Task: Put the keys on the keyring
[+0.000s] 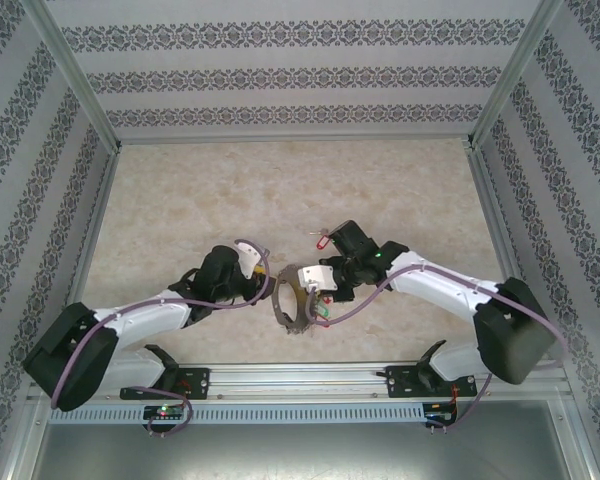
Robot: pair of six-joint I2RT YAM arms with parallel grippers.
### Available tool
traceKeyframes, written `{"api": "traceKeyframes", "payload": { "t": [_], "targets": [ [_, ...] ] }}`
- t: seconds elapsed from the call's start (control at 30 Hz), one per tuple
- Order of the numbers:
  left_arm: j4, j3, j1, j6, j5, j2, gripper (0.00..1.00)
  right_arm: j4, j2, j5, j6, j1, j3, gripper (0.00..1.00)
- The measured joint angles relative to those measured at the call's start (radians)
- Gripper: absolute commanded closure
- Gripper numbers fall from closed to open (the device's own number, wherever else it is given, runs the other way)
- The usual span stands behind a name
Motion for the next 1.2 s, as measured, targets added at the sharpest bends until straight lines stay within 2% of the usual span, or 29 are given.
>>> {"api": "traceKeyframes", "payload": {
  "t": [0.23, 0.4, 0.9, 1.2],
  "targets": [
    [0.101, 0.001, 0.000, 0.145, 0.154, -0.025, 0.59, 0.069, -0.093, -0.086, 0.067, -0.077, -0.019, 1.00],
    [0.112, 0.058, 0.000, 0.221, 0.237, 0.041, 0.54, 0.073, -0.133, -0.126, 0.093, -0.098, -0.019, 1.00],
    [0.206, 0.144, -0.043, 0.355, 0.318, 0.125, 0.52, 0.074, -0.186, -0.214, 0.205, -0.137, 0.004, 1.00],
    [0.239, 0.153, -0.064, 0.391, 0.318, 0.138, 0.54, 0.074, -0.181, -0.248, 0.271, -0.137, 0.004, 1.00]
  ]
}}
